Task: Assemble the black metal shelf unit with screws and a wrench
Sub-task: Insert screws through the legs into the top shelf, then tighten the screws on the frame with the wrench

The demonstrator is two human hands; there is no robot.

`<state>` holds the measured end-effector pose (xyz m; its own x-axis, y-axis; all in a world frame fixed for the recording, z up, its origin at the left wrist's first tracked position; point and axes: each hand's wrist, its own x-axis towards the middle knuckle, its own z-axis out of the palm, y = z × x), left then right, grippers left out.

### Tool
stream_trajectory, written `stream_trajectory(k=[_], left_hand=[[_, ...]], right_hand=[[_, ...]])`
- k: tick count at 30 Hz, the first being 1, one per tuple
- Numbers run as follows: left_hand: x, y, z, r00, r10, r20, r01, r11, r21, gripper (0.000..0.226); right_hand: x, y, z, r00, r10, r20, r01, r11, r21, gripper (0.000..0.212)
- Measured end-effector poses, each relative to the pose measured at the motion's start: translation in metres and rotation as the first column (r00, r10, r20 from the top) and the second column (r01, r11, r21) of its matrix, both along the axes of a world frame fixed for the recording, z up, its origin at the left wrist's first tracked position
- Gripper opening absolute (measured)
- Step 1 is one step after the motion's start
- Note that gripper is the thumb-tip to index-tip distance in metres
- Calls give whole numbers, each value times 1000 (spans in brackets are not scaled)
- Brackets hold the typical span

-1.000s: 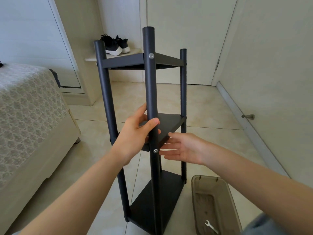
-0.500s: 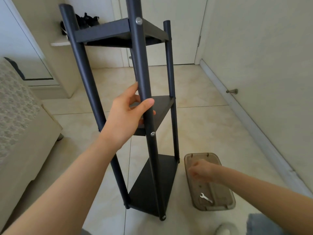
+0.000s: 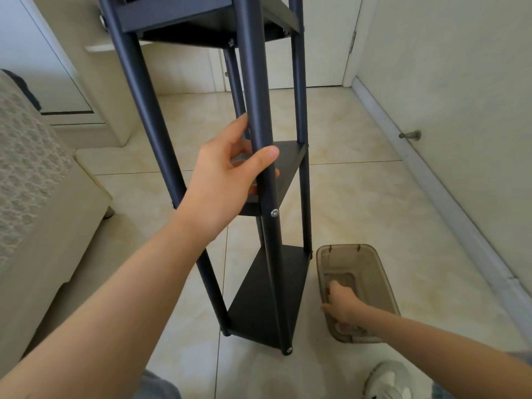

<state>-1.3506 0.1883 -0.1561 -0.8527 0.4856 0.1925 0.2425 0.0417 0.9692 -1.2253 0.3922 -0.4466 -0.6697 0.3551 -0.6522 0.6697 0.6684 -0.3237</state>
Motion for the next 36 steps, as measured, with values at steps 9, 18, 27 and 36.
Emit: stream_trajectory(k=[9, 18, 27, 36], left_hand=[[8, 4, -3, 999, -33, -28, 33, 999, -9, 45], [13, 10, -1, 995, -49, -84, 45, 998, -41, 35], [13, 9, -1, 992, -30, -119, 25, 999, -45, 36], [13, 9, -2, 994, 18, -105, -21, 999, -26, 30]], right_hand=[[-3, -23, -12, 997, 79, 8, -77, 990, -115, 46], [-23, 14, -4, 991, -127, 43, 133, 966, -222, 33], [-1, 9, -53, 972, 109, 209, -121, 992, 45, 28], [13, 16, -72, 944, 229, 238, -264, 956, 128, 10]])
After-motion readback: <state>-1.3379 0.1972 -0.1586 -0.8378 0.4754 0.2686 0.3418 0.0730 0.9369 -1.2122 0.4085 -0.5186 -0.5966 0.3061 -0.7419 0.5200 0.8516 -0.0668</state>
